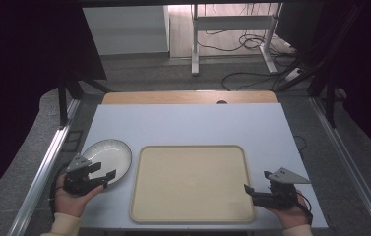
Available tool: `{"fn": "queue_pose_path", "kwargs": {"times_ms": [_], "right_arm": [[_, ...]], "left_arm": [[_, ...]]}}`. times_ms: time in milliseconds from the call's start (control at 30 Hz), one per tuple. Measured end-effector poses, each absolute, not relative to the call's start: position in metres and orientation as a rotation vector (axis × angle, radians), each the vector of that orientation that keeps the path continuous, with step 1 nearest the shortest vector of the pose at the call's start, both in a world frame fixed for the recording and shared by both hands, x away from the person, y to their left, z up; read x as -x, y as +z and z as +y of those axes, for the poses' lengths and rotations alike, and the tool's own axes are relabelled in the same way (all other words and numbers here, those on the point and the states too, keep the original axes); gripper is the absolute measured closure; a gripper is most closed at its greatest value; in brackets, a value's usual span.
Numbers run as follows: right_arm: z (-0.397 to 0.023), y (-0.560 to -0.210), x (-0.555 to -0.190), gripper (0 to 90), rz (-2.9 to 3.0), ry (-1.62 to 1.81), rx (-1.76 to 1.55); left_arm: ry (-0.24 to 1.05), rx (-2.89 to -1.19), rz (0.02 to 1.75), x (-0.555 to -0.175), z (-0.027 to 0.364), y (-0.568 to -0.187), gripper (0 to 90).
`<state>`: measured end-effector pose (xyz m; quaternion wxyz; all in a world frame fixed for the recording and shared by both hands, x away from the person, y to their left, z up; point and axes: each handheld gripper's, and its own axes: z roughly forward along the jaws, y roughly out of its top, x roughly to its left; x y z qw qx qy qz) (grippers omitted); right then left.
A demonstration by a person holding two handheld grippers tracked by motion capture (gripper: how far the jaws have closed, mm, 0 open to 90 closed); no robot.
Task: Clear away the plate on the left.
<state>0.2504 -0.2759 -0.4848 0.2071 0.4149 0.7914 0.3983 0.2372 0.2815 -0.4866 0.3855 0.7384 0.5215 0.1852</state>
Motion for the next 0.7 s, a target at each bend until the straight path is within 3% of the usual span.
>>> {"fn": "queue_pose_path", "kwargs": {"times_ms": [700], "right_arm": [[-0.277,-0.489,-0.25,14.9,2.229,1.069,-1.145]], "left_arm": [[0.498,-1.84,1.414,-0.247,0.313,-0.489,33.9]]}}
